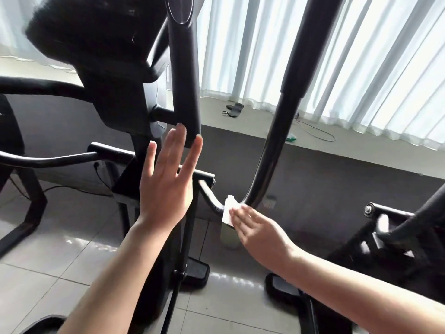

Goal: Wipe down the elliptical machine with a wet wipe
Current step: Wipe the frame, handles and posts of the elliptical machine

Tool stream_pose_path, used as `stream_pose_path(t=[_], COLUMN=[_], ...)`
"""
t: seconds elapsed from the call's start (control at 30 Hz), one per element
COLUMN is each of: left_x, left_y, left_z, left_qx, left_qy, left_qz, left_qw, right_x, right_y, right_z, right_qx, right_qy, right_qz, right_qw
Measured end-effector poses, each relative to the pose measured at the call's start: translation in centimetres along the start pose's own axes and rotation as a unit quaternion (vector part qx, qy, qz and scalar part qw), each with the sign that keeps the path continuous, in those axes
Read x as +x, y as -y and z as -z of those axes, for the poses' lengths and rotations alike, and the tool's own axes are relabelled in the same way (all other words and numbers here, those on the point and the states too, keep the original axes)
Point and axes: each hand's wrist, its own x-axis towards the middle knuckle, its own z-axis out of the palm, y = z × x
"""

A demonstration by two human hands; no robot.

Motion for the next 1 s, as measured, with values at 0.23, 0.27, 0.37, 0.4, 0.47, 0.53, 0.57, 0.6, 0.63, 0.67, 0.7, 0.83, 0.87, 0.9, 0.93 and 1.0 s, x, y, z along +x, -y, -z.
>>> stream_pose_path(t=[0.23,0.27,0.37,0.4,0.47,0.53,0.57,0.6,0.63,0.67,0.7,0.83,0.87,0.9,0.93,1.0], left_x=[0.0,0.2,0.5,0.5,0.6,0.6,0.6,0.6,0.4,0.1,-0.5,-5.3,-6.9,-8.6,-10.1,-12.8], left_y=[0.4,0.3,-0.2,-0.3,-0.4,-0.6,-0.7,-0.6,-0.5,-0.2,0.1,0.3,0.2,0.1,0.3,0.8], left_z=[1.7,1.9,2.2,2.2,2.2,2.3,2.4,2.5,2.7,2.9,2.9,2.3,1.8,1.3,0.7,-0.3], left_qx=[0.010,-0.010,-0.049,-0.051,-0.053,-0.053,-0.054,-0.054,-0.052,-0.047,-0.045,-0.089,-0.105,-0.117,-0.123,-0.116], left_qy=[0.053,0.060,0.067,0.068,0.073,0.080,0.082,0.084,0.087,0.090,0.094,0.155,0.187,0.221,0.255,0.317], left_qz=[-0.005,0.001,0.018,0.021,0.027,0.031,0.031,0.028,0.024,0.022,0.024,0.104,0.135,0.162,0.179,0.199], left_qw=[0.999,0.998,0.996,0.996,0.996,0.995,0.995,0.995,0.995,0.995,0.994,0.978,0.967,0.955,0.942,0.920], right_x=[2.7,2.2,0.5,0.1,0.1,0.8,1.2,1.7,2.1,2.3,2.4,1.4,1.5,1.8,2.3,3.8], right_y=[-1.2,-3.0,-8.1,-9.1,-9.0,-5.9,-4.0,-2.4,-1.3,-0.9,-1.1,-2.6,-2.4,-1.9,-1.0,1.3], right_z=[3.8,5.0,6.6,6.6,6.1,4.9,4.1,3.7,3.3,3.3,3.4,4.0,4.3,4.6,4.7,3.8], right_qx=[-0.034,-0.018,0.052,0.061,0.039,0.017,0.023,0.041,0.068,0.100,0.118,0.060,0.036,0.007,-0.021,-0.050], right_qy=[0.068,0.026,-0.091,-0.116,-0.121,-0.080,-0.043,-0.002,0.018,0.025,0.016,-0.032,-0.004,0.029,0.070,0.131], right_qz=[-0.006,-0.022,-0.052,-0.061,-0.076,-0.062,-0.046,-0.038,-0.035,-0.039,-0.047,-0.085,-0.080,-0.068,-0.048,-0.017], right_qw=[0.997,0.999,0.993,0.990,0.989,0.995,0.998,0.998,0.997,0.994,0.992,0.994,0.996,0.997,0.996,0.990])
